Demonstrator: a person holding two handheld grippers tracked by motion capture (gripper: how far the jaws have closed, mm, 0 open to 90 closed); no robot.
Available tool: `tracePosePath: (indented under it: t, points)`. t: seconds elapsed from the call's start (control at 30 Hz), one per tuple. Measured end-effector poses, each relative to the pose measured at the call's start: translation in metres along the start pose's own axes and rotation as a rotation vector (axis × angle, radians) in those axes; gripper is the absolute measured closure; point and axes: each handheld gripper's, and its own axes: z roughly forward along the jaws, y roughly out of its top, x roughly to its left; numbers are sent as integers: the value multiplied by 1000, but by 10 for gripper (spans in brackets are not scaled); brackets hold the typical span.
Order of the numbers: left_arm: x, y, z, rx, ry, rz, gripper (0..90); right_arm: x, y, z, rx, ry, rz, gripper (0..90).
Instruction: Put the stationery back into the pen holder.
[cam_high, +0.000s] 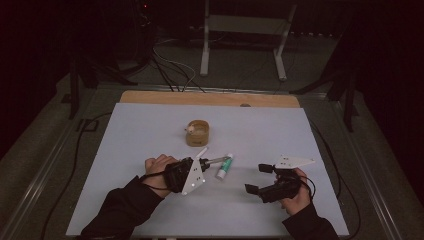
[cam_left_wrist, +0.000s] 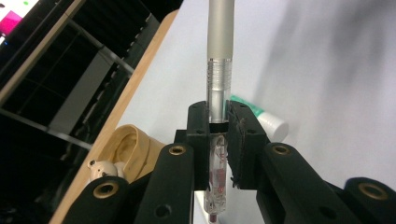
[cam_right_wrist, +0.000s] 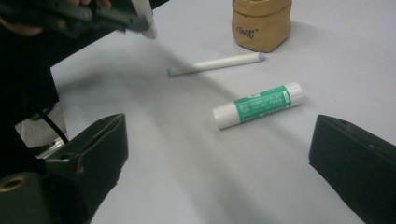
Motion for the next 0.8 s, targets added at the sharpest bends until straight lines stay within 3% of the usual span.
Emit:
tracePosePath:
  t: [0.03, 0.07, 0.1, 0.13, 0.17, 0.4, 0.57, 0.8]
  points:
    - [4, 0, -1, -14, -12, -44, 811, 0, -2, 0, -7, -1, 5, 20]
    - [4, 0, -1, -14, -12, -44, 811, 0, -2, 0, -7, -1, 5, 20]
    - [10, 0, -2, -34, -31, -89, 811, 0, -3, 0, -9, -11, 5, 0]
    - [10, 0, -2, -34, -31, -89, 811, 0, -3, 0, -10, -10, 3, 0]
    - [15, 0, -4, -54, -47, -136, 811, 0, -4, 0, -14, -10, 1, 0]
    - [34, 0, -7, -114, -89, -294, 811, 4, -7, 0, -54, -56, -53, 0]
    - [45, -1, -6, -138, -99, -369, 811, 6, -11, 3, -90, -106, -90, 0]
    - [58, 3, -1, -164, -87, -448, 811, 6, -12, 5, -81, -102, -107, 0]
